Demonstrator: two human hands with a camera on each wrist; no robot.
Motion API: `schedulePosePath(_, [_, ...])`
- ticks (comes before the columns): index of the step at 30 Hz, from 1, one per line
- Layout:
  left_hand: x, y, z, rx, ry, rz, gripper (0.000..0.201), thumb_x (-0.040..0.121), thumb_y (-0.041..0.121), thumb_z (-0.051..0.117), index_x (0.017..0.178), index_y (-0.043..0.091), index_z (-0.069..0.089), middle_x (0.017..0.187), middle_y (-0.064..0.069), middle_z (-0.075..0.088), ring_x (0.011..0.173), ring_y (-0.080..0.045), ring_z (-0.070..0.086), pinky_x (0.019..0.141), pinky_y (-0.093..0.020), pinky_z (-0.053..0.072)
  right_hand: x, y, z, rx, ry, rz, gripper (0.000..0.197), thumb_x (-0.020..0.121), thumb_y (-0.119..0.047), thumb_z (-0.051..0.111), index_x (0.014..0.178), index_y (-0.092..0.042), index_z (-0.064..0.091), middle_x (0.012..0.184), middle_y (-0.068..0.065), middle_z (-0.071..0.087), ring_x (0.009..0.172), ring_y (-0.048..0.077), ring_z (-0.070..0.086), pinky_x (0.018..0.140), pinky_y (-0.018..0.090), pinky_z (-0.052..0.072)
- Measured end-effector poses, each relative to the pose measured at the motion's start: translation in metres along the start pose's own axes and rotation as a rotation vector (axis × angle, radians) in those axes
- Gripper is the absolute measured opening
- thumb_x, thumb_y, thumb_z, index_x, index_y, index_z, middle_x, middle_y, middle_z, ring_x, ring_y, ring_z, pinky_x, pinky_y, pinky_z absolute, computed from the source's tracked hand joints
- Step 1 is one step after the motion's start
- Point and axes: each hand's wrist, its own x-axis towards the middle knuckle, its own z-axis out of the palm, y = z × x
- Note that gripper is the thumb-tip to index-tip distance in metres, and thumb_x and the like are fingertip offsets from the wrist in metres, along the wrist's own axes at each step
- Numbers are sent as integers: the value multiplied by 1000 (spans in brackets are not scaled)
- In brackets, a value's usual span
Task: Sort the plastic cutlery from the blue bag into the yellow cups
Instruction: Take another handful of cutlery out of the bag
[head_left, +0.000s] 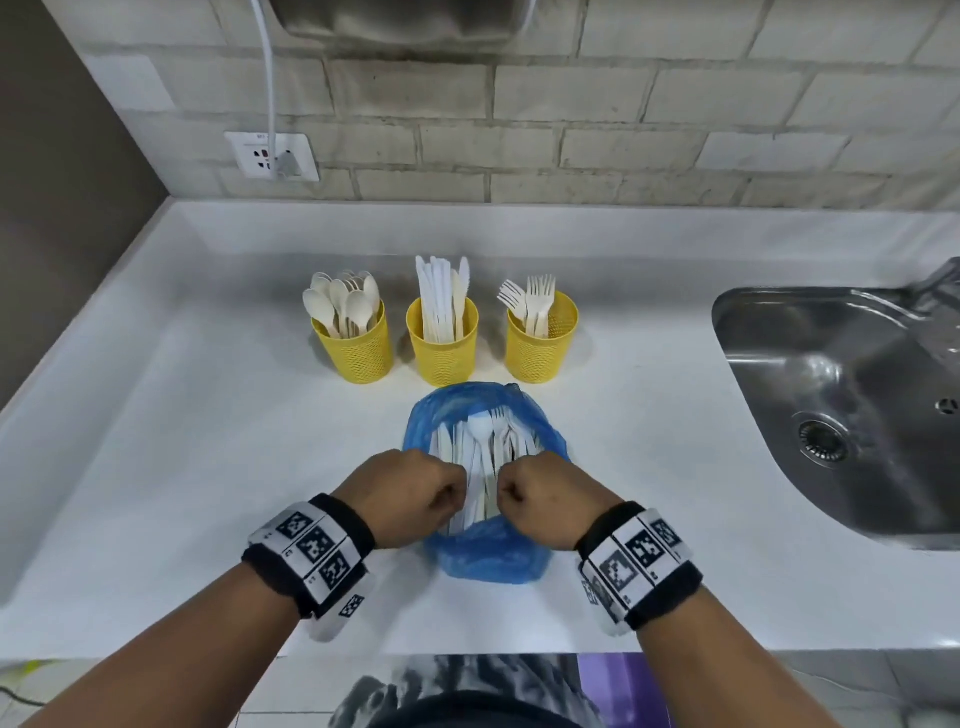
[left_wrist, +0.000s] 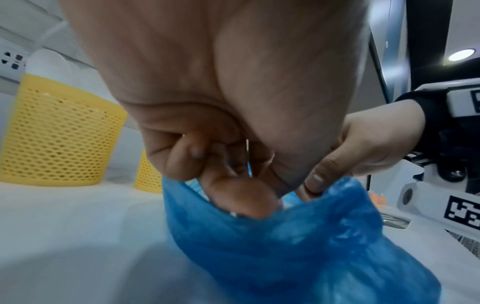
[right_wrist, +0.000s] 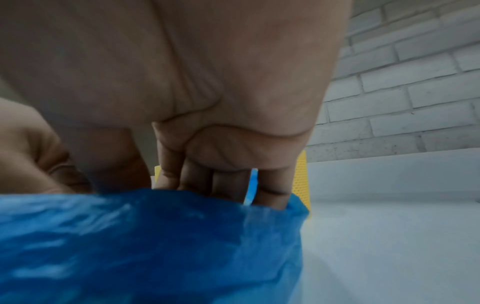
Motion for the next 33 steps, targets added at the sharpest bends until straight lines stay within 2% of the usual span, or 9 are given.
schedulePosePath(4, [-4, 1, 1, 107, -43, -166, 14, 89, 27, 50, 90, 27, 64, 85, 4, 65, 77, -24, 63, 66, -34, 52, -11, 6, -4, -39, -6, 68, 26, 95, -16, 47, 70, -17, 54, 77, 3, 63, 72, 22, 59, 57, 28, 41])
schedulePosePath(7, [-7, 6, 5, 126, -72, -309, 16, 88, 31, 50, 83, 22, 63, 80, 4, 62, 74, -23, 62, 65, -30, 49, -17, 9, -4, -28, 32, 105, 17, 94, -16, 48, 88, -8, 62, 91, 7, 67, 82, 27, 64, 66, 33, 49])
schedulePosePath(10, [-5, 18, 6, 88, -3, -471, 28, 92, 42, 49, 77, 21, 59, 75, 3, 57, 74, -24, 61, 68, -29, 49, -16, 7, -5, -63, 97, 134, 11, 95, -14, 51, 89, -9, 58, 103, 11, 64, 89, 29, 63, 68, 30, 41])
schedulePosePath(15, [6, 37, 15, 45, 206, -553, 48, 95, 59, 48, 119, 19, 61, 120, -7, 61, 98, -33, 67, 78, -37, 51, -13, 5, -7, -93, 183, 241, 17, 95, -19, 57, 105, -8, 66, 114, 13, 65, 101, 31, 67, 73, 29, 46])
schedulePosePath(18, [16, 47, 21, -67, 195, -577, 67, 89, 68, 55, 128, 13, 54, 124, -9, 60, 105, -33, 66, 79, -37, 49, -9, 4, -6, -115, 186, 279, 24, 96, -28, 58, 109, -9, 66, 116, 12, 67, 104, 31, 67, 75, 30, 46])
schedulePosePath(22, [23, 51, 20, -188, 153, -606, 62, 85, 61, 68, 116, 10, 55, 112, -8, 65, 104, -30, 66, 76, -32, 47, -5, 6, -5, -122, 167, 309, 34, 95, -38, 63, 116, -11, 65, 118, 10, 67, 106, 30, 67, 81, 33, 50])
schedulePosePath(27, [27, 54, 12, -315, 150, -632, 34, 81, 43, 75, 77, 15, 56, 79, -1, 61, 81, -24, 64, 65, -29, 43, -3, 8, -4, -48, 184, 318, 38, 88, -41, 72, 112, -12, 63, 116, 9, 68, 105, 30, 68, 83, 34, 53])
schedulePosePath(30, [31, 60, 15, -328, 154, -655, 39, 79, 45, 75, 94, 11, 63, 100, -8, 65, 95, -26, 66, 73, -30, 49, -2, 4, 0, -12, 205, 320, 42, 91, -28, 71, 125, -9, 56, 124, 11, 65, 113, 31, 65, 88, 34, 51])
schedulePosePath(33, [33, 63, 22, -345, 162, -703, 65, 79, 50, 77, 124, 8, 56, 134, -20, 50, 119, -33, 58, 93, -36, 51, 2, 4, 4, 81, 215, 324, 41, 88, -15, 70, 124, -6, 52, 122, 16, 65, 110, 34, 66, 83, 33, 51])
